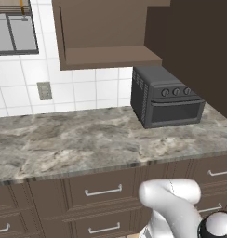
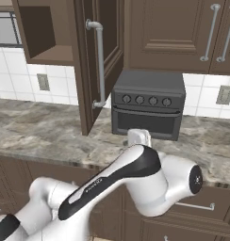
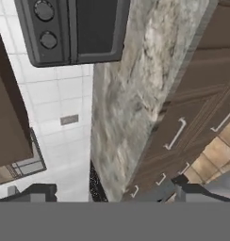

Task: Open the cabinet and move the ladle to the pot. Then close the cabinet.

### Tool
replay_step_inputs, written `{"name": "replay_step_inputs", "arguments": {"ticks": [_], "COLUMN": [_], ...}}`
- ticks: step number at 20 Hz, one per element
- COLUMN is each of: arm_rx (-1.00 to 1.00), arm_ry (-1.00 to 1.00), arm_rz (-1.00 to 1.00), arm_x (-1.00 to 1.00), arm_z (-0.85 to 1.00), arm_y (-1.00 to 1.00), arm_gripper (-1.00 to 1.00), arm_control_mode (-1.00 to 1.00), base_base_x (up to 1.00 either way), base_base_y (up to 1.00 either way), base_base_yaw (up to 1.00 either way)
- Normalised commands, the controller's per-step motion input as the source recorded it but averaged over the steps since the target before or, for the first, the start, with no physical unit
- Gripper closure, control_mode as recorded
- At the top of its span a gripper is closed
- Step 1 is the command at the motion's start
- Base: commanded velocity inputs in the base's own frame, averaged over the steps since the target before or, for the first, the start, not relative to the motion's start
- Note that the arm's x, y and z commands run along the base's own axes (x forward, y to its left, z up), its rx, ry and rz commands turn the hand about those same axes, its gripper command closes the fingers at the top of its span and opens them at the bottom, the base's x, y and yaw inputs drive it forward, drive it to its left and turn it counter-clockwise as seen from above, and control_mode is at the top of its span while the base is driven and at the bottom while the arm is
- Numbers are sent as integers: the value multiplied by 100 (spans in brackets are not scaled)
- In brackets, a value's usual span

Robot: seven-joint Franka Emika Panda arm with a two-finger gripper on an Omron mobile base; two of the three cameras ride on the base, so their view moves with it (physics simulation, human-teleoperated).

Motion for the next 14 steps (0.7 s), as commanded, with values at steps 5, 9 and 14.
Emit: {"name": "replay_step_inputs", "arguments": {"ticks": [5,9,14], "arm_rx": [18,23,29], "arm_ry": [24,6,0], "arm_rz": [4,1,1], "arm_x": [58,52,49], "arm_z": [9,0,-1], "arm_y": [-35,-20,-16], "arm_gripper": [-100,-100,-100], "arm_control_mode": [-100,-100,-100], "base_base_x": [0,0,0], "base_base_y": [0,0,0], "base_base_yaw": [0,0,0]}}
